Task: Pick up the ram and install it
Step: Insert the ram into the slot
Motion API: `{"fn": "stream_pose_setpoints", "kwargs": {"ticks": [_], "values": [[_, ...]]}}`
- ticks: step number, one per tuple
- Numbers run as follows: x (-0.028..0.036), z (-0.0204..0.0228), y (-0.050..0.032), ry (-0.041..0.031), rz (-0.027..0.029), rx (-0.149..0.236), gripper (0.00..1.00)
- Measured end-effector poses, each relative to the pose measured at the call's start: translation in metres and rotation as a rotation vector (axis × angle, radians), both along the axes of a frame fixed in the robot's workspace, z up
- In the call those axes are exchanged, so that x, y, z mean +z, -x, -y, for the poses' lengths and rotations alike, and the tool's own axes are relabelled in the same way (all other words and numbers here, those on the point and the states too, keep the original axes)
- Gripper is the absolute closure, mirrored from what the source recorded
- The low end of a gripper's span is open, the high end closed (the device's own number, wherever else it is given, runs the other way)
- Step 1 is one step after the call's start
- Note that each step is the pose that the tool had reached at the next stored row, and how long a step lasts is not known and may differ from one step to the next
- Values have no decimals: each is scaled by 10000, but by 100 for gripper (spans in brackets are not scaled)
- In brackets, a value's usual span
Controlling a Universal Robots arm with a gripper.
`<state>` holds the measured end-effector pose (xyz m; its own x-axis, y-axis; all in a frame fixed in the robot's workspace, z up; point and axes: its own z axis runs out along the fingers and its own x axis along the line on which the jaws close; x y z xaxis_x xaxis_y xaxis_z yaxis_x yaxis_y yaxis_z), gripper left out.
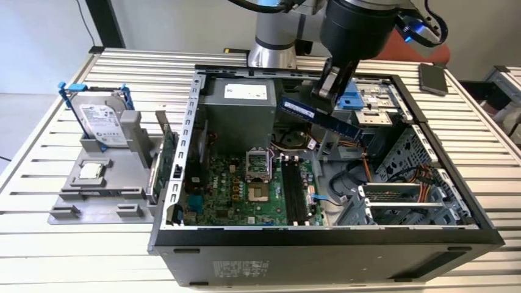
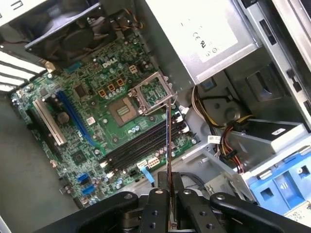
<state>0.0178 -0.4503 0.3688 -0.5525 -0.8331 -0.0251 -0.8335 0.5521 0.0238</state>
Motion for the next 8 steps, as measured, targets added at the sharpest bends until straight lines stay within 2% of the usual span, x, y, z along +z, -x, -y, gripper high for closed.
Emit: {"fn": "stream_pose_setpoints", "kwargs": {"ticks": [8], "values": [[-2,26,1,0,0,-881,100]]}}
